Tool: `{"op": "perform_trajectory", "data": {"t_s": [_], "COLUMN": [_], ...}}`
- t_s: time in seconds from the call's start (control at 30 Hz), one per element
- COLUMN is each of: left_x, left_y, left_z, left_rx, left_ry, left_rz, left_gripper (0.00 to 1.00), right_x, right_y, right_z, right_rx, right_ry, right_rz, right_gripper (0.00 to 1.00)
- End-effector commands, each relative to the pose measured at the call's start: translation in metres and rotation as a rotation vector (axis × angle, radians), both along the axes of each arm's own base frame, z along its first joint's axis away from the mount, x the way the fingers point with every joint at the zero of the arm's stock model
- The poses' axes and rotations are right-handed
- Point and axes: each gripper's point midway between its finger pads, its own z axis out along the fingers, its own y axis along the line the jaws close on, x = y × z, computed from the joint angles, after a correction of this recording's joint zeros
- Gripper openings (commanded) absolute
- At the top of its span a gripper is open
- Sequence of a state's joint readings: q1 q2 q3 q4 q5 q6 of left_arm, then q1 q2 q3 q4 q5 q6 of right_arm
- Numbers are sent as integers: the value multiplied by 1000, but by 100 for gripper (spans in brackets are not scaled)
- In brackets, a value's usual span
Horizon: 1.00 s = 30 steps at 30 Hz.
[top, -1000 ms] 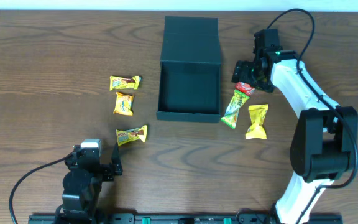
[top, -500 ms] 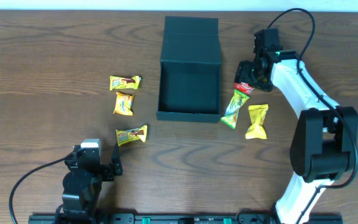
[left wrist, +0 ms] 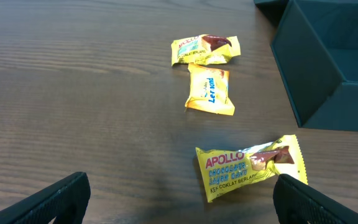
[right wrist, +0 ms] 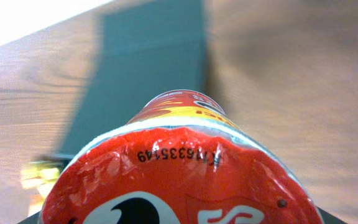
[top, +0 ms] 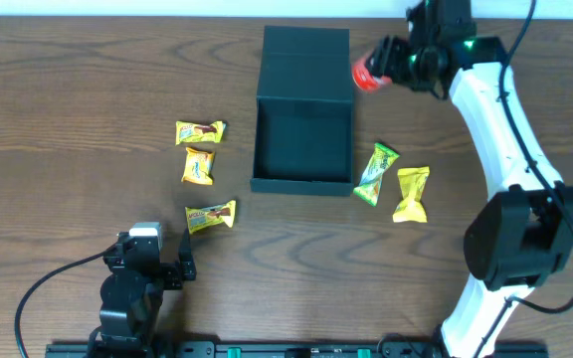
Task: Pack container
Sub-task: 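Lift the red can and lower it into the black box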
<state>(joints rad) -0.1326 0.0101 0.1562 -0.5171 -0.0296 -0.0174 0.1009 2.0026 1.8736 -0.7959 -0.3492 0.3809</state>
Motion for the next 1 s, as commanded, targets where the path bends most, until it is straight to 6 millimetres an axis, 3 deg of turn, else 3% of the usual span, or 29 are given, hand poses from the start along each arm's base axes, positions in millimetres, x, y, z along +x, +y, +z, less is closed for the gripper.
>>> {"op": "perform_trajectory", "data": {"t_s": [0.0,0.1,0.17,0.37,0.57,0.7,0.97], "left_x": [0,0,0,0,0,0,0], "left_y": [1,1,1,1,1,1,1], "left_z": [-5,-5,-5,-5,-5,-5,-5], "left_rx": [18,18,18,18,18,18,18], "left_ry": [6,6,6,6,6,6,6], "left_rz": [-4,-4,-4,-4,-4,-4,-4], "left_gripper": [95,95,95,95,95,95,95], "right_x": [-6,-17,-25,-49,-70,-82,-99], "right_y": [41,62,69,96,127,140,142], "right_z": [47,76,85,97,95,76,7], "right_rx": [238,445,534,670,761,791,857], "right_ry": [-81,-101,-73,13,176,303,520], "right_rz": [205,336,366,463,477,442,381], "right_gripper": [70,67,64,66,64,61,62]}}
